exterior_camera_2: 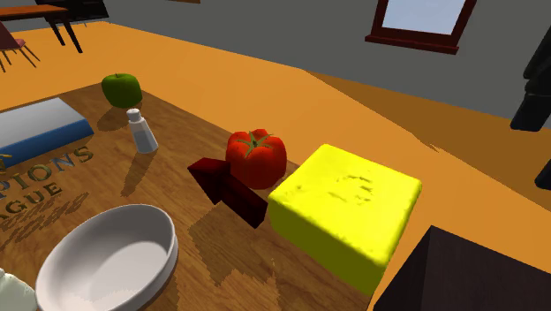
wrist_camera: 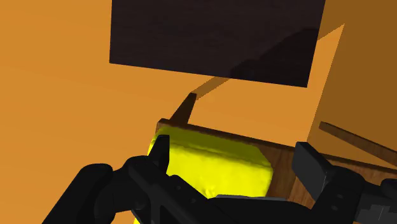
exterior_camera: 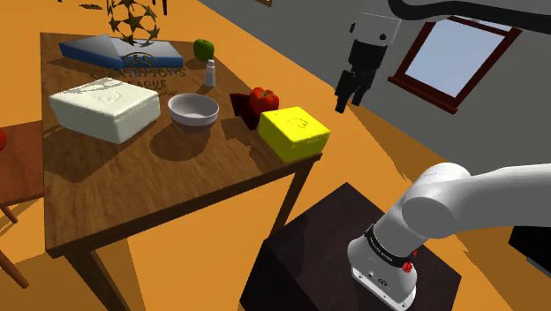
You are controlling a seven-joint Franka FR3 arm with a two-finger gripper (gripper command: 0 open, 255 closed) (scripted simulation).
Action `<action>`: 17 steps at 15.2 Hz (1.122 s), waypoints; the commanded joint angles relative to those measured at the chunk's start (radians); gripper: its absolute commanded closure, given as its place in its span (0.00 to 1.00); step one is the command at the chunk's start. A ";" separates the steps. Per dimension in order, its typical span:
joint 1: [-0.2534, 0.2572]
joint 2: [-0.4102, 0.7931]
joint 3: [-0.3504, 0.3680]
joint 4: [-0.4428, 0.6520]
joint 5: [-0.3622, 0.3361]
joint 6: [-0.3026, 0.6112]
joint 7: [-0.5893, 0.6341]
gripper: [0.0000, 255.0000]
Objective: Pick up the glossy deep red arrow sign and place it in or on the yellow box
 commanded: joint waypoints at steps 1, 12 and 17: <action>0.000 0.000 0.000 0.000 0.000 0.000 0.000 0.00; -0.009 0.403 0.049 0.167 0.030 0.253 0.103 0.00; -0.011 0.593 0.063 0.295 0.027 0.323 0.148 0.00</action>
